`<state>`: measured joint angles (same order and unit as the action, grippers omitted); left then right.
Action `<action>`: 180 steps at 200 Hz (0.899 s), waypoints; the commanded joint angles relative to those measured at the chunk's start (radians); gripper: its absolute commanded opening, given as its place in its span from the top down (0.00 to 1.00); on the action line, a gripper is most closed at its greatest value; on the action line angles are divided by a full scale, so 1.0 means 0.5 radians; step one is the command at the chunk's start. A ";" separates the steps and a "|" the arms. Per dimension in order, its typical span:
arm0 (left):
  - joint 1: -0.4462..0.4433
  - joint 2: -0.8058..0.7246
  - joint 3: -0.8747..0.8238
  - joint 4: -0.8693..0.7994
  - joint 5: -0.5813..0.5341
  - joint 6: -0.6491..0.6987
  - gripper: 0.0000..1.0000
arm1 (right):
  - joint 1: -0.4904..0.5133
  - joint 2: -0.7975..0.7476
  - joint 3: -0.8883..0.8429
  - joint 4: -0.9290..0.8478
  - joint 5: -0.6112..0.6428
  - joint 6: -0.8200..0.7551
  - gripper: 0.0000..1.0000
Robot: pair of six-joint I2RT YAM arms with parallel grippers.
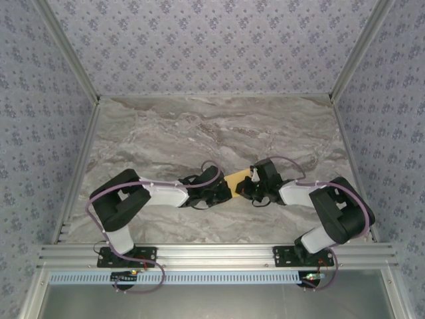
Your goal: Fold a paper plane with a square sheet of paper (pick it up from the middle)
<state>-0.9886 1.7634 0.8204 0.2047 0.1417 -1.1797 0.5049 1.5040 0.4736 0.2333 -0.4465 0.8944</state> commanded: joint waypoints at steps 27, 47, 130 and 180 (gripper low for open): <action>-0.011 0.050 -0.005 -0.004 0.002 -0.046 1.00 | 0.015 -0.085 -0.071 -0.031 -0.041 -0.040 1.00; -0.011 0.049 -0.015 -0.008 -0.002 -0.055 1.00 | 0.020 -0.080 -0.079 -0.025 -0.053 -0.052 1.00; -0.011 0.075 0.001 -0.181 -0.015 -0.099 1.00 | 0.007 0.006 -0.060 -0.048 -0.012 -0.093 1.00; -0.003 0.084 -0.044 -0.369 -0.043 -0.188 1.00 | -0.321 -0.016 -0.162 -0.159 0.039 -0.241 1.00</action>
<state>-0.9886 1.7771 0.8188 0.1814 0.1406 -1.2255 0.4404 1.4902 0.4358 0.2398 -0.4988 0.8387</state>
